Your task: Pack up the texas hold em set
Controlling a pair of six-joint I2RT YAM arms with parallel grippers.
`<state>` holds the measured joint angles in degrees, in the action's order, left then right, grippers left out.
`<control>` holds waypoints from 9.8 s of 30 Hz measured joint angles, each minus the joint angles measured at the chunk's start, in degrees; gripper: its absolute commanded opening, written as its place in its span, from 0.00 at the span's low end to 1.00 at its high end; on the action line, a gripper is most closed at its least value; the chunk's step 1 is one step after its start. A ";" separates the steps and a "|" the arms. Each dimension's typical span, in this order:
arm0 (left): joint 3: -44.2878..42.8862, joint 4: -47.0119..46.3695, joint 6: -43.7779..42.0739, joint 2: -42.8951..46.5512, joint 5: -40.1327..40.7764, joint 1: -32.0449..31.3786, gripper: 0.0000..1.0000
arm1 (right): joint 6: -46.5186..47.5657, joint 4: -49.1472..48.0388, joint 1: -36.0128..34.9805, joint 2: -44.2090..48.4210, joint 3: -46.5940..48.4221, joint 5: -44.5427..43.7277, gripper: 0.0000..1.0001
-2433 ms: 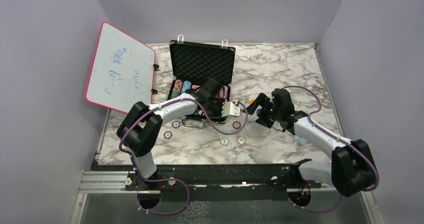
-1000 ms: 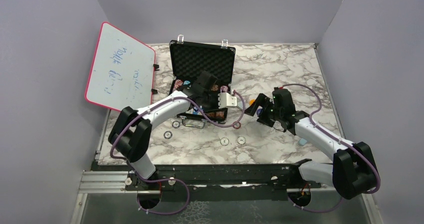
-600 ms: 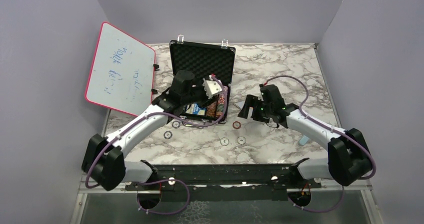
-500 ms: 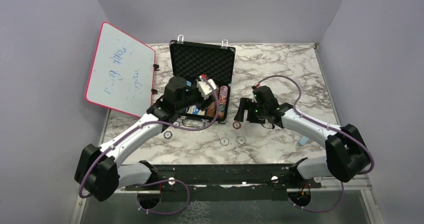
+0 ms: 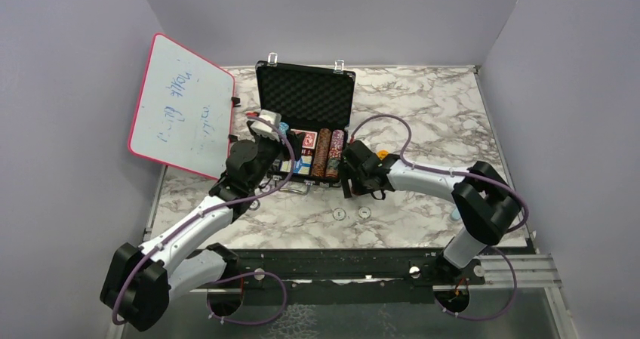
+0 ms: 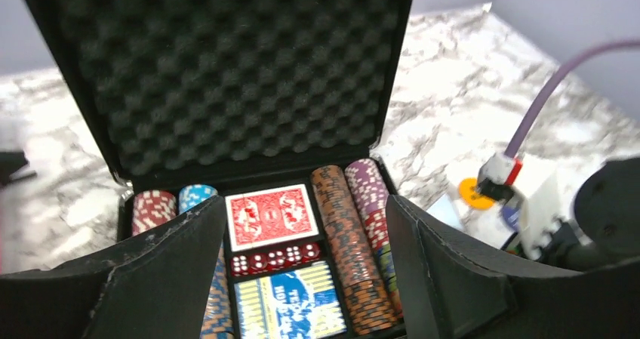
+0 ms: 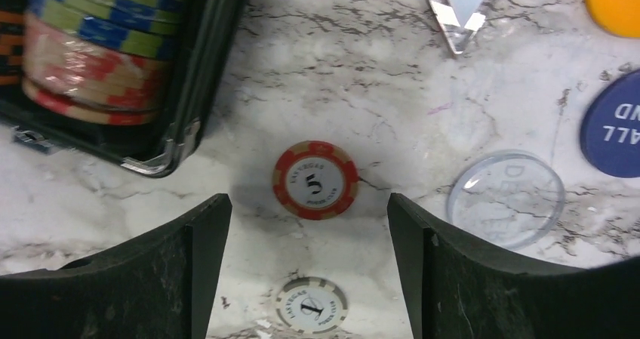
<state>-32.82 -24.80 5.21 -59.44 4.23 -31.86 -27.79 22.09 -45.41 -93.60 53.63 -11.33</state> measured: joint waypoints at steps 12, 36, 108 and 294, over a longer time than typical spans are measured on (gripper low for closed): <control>1.51 1.14 11.56 5.84 1.03 1.01 0.99 | -0.90 1.42 -0.39 -4.02 2.69 -4.37 0.60; -8.17 19.63 17.44 -5.38 -4.24 1.49 0.99 | -4.24 -0.39 -0.55 -3.15 1.40 -4.79 0.46; 6.88 -7.34 30.71 -18.60 -2.84 -11.37 0.61 | -4.24 -5.42 6.38 -8.90 7.52 -2.84 0.59; -27.08 43.52 -52.35 -36.63 -27.23 -9.01 0.32 | -26.58 -15.96 23.89 19.76 -22.21 20.76 0.79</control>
<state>-59.90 18.72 -47.13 -96.07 -23.00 -40.86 -54.37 6.13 -21.52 -73.84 31.42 9.43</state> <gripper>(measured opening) 0.258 0.787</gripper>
